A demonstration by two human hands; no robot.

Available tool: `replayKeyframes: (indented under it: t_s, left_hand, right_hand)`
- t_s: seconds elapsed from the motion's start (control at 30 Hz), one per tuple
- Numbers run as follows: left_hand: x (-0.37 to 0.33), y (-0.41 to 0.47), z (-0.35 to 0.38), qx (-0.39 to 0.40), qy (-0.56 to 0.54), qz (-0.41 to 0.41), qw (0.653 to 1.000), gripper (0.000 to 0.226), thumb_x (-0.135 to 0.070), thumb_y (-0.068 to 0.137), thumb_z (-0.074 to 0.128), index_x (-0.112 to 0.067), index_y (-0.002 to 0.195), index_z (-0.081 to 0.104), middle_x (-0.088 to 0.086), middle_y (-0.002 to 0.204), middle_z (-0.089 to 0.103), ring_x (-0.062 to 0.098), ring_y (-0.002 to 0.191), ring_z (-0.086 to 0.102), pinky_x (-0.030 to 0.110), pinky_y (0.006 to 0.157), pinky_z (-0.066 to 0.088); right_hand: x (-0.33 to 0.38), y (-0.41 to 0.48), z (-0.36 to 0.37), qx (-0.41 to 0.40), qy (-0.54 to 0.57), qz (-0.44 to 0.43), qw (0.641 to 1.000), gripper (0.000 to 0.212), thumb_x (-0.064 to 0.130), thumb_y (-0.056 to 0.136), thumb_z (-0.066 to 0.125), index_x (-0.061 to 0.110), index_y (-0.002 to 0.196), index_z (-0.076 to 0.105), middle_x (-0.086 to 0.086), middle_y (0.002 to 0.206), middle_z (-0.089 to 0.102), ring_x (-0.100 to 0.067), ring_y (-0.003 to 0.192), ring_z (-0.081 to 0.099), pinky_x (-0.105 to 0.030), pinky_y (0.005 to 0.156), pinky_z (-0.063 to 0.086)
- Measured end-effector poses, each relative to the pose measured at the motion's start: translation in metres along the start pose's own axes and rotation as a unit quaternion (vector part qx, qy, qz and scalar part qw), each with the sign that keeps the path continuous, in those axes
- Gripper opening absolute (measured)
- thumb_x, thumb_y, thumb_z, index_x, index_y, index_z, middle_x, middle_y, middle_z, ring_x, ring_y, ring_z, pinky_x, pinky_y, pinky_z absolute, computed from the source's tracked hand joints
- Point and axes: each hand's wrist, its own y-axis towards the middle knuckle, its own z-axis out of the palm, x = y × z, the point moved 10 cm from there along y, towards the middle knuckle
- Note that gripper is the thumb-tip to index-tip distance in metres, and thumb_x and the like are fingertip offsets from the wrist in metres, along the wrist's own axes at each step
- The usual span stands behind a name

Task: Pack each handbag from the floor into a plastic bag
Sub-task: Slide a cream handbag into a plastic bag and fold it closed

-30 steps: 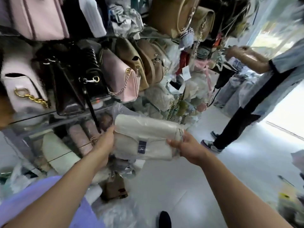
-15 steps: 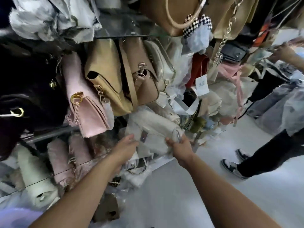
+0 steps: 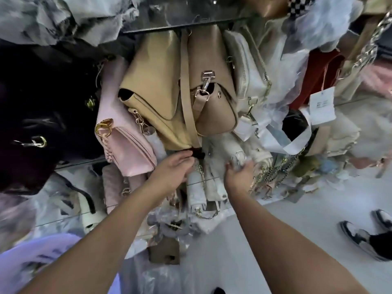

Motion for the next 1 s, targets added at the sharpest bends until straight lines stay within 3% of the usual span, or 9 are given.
replayKeyframes:
  t_s: [0.13,0.27,0.43,0.53,0.7,0.77,0.87,0.93,1.0]
  left_hand:
    - [0.011,-0.017,-0.015,0.021,0.076,0.003,0.997,0.029,-0.035,0.099,0.058,-0.035,0.129,0.059,-0.023,0.110,0.063,0.001,0.106,0.064,0.035,0.102,0.051]
    - [0.027,-0.036,-0.014,0.080,0.168,-0.009,0.982,0.034,-0.037,0.100,0.056,-0.035,0.134,0.054,-0.016,0.123,0.062,0.002,0.110,0.062,0.025,0.095,0.051]
    - [0.042,-0.049,-0.030,0.066,0.162,-0.015,0.984,0.035,-0.038,0.100,0.056,-0.033,0.135,0.056,-0.016,0.125,0.062,0.001,0.109,0.062,0.019,0.087,0.049]
    - [0.044,-0.060,-0.041,0.059,0.148,-0.007,0.987,0.036,-0.037,0.100,0.057,-0.031,0.135,0.056,-0.015,0.124,0.064,0.002,0.107,0.064,0.020,0.091,0.051]
    - [0.043,-0.086,-0.070,0.042,0.140,0.023,0.989,0.026,-0.034,0.100,0.057,-0.032,0.126,0.060,-0.014,0.113,0.068,0.005,0.104,0.066,0.030,0.096,0.053]
    - [0.049,-0.100,-0.090,0.023,0.115,0.041,0.992,0.021,-0.032,0.100,0.057,-0.035,0.120,0.061,-0.011,0.116,0.068,0.001,0.096,0.066,0.022,0.082,0.054]
    - [0.068,-0.124,-0.124,-0.017,0.078,0.069,0.994,0.021,-0.029,0.101,0.056,-0.029,0.121,0.062,-0.012,0.110,0.065,-0.003,0.071,0.057,0.008,0.054,0.043]
    - [0.088,-0.141,-0.147,-0.039,0.059,0.080,0.994,0.021,-0.028,0.100,0.057,-0.025,0.120,0.063,-0.013,0.103,0.063,0.005,0.077,0.059,0.010,0.061,0.046]
    - [0.112,-0.156,-0.170,-0.043,0.057,0.086,0.994,0.023,-0.030,0.098,0.059,-0.025,0.121,0.063,-0.008,0.104,0.066,0.016,0.093,0.065,0.028,0.085,0.052]
  right_hand:
    - [-0.004,0.000,-0.003,-0.015,-0.052,0.009,0.998,0.036,0.028,0.091,0.070,0.014,0.122,0.056,-0.014,0.118,0.070,-0.038,0.110,0.065,-0.044,0.097,0.051]
    - [-0.016,-0.008,0.002,0.004,-0.080,0.041,0.996,0.053,0.041,0.083,0.075,0.019,0.124,0.052,-0.015,0.119,0.068,-0.040,0.116,0.061,-0.048,0.101,0.050]
    - [-0.018,-0.015,-0.006,-0.013,-0.081,0.041,0.996,0.088,0.041,0.072,0.088,0.025,0.146,0.042,-0.015,0.141,0.054,-0.038,0.134,0.043,-0.048,0.108,0.042]
    - [-0.011,-0.032,-0.017,-0.047,-0.063,0.022,0.997,0.091,0.043,0.069,0.085,0.030,0.146,0.038,-0.016,0.147,0.043,-0.039,0.135,0.037,-0.054,0.110,0.039]
    - [0.028,-0.086,-0.026,-0.051,-0.022,-0.105,0.993,0.057,0.048,0.077,0.077,0.021,0.118,0.049,-0.006,0.119,0.055,-0.030,0.119,0.051,-0.046,0.101,0.044]
    - [0.049,-0.118,-0.021,-0.019,-0.036,-0.180,0.983,0.047,0.048,0.083,0.074,0.023,0.118,0.055,0.001,0.112,0.059,-0.023,0.113,0.056,-0.045,0.100,0.047]
    - [0.073,-0.183,-0.005,0.032,-0.107,-0.269,0.957,0.053,0.054,0.087,0.068,0.022,0.128,0.058,0.004,0.125,0.061,-0.021,0.124,0.053,-0.042,0.108,0.043]
    - [0.076,-0.231,0.009,0.071,-0.149,-0.295,0.941,0.054,0.049,0.091,0.069,0.023,0.137,0.056,0.008,0.132,0.057,-0.021,0.132,0.047,-0.036,0.109,0.037]
    - [0.079,-0.282,0.023,0.103,-0.182,-0.337,0.918,0.057,0.048,0.092,0.069,0.026,0.142,0.052,0.005,0.140,0.056,-0.020,0.136,0.044,-0.039,0.113,0.036]
